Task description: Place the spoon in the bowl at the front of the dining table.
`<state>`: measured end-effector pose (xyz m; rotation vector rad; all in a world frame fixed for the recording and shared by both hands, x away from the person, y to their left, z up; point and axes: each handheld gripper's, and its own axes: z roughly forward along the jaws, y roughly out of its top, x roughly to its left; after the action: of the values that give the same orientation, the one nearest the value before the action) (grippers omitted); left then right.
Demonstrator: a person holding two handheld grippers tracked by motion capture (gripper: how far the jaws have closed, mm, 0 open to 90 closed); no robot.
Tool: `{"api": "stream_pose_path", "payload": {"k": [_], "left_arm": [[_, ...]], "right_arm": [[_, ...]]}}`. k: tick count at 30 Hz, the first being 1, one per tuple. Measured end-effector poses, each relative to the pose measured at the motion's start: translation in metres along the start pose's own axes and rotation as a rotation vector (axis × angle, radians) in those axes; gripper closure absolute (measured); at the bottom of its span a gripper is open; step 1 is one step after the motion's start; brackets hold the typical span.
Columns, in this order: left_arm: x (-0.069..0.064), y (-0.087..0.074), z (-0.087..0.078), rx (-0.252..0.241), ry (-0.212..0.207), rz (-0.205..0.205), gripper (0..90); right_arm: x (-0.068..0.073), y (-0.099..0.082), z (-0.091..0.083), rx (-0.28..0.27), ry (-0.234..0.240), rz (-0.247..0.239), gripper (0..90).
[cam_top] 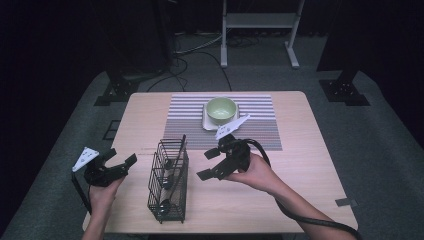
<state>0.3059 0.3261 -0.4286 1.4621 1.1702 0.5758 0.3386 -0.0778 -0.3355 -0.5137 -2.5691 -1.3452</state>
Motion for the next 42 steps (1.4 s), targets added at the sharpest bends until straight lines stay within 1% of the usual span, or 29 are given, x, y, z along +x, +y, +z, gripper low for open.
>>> {"api": "stream_pose_path", "payload": {"k": [5,9,11,17,20,22,24,28,31,32,33,37,40,41,42], "left_arm": [[0.001,0.000,-0.001,-0.003,0.007,-0.008,1.5],[0.001,-0.001,0.000,0.000,0.007,-0.011,1.5],[0.000,-0.001,0.000,0.000,0.007,-0.009,1.5],[-0.002,-0.001,0.000,0.001,0.003,0.000,1.5],[-0.002,-0.001,0.000,0.002,0.002,-0.003,1.5],[-0.001,-0.001,0.000,0.003,0.004,-0.001,1.5],[-0.001,-0.001,0.000,0.003,0.005,-0.002,1.5],[-0.001,-0.001,0.000,-0.002,0.007,-0.005,1.5],[0.000,-0.001,0.000,-0.002,0.009,-0.008,1.5],[0.000,-0.001,0.000,-0.002,0.010,-0.009,1.5],[0.000,-0.001,0.000,-0.002,0.010,-0.009,1.5],[0.000,-0.002,-0.001,-0.001,0.013,-0.010,1.5],[0.000,-0.002,-0.001,-0.001,0.012,-0.010,1.5],[0.000,-0.002,-0.001,-0.001,0.012,-0.010,1.5],[0.000,-0.002,-0.001,-0.003,0.012,-0.013,1.5]], "right_arm": [[0.001,0.001,0.002,0.003,0.004,0.006,14.2],[0.002,0.004,0.005,0.009,0.000,-0.004,14.2],[0.002,0.006,0.007,0.017,0.000,-0.001,14.3],[0.001,0.010,0.013,0.011,-0.003,-0.004,15.9],[0.000,0.012,0.015,0.017,-0.004,0.001,16.1],[-0.002,0.015,0.020,0.016,0.000,0.012,16.8],[-0.003,0.016,0.023,0.016,-0.001,0.009,20.8],[-0.008,0.018,0.029,0.029,-0.009,0.026,22.5],[-0.013,0.019,0.035,0.026,0.002,0.039,24.0],[-0.014,0.020,0.036,0.027,0.007,0.041,25.9],[-0.014,0.020,0.036,0.027,0.007,0.041,25.9],[-0.016,0.023,0.044,0.021,0.036,0.049,33.9],[-0.015,0.024,0.047,0.031,0.038,0.047,39.6],[-0.015,0.024,0.047,0.031,0.038,0.047,39.6],[-0.014,0.024,0.050,0.041,0.041,0.043,42.7]]}}
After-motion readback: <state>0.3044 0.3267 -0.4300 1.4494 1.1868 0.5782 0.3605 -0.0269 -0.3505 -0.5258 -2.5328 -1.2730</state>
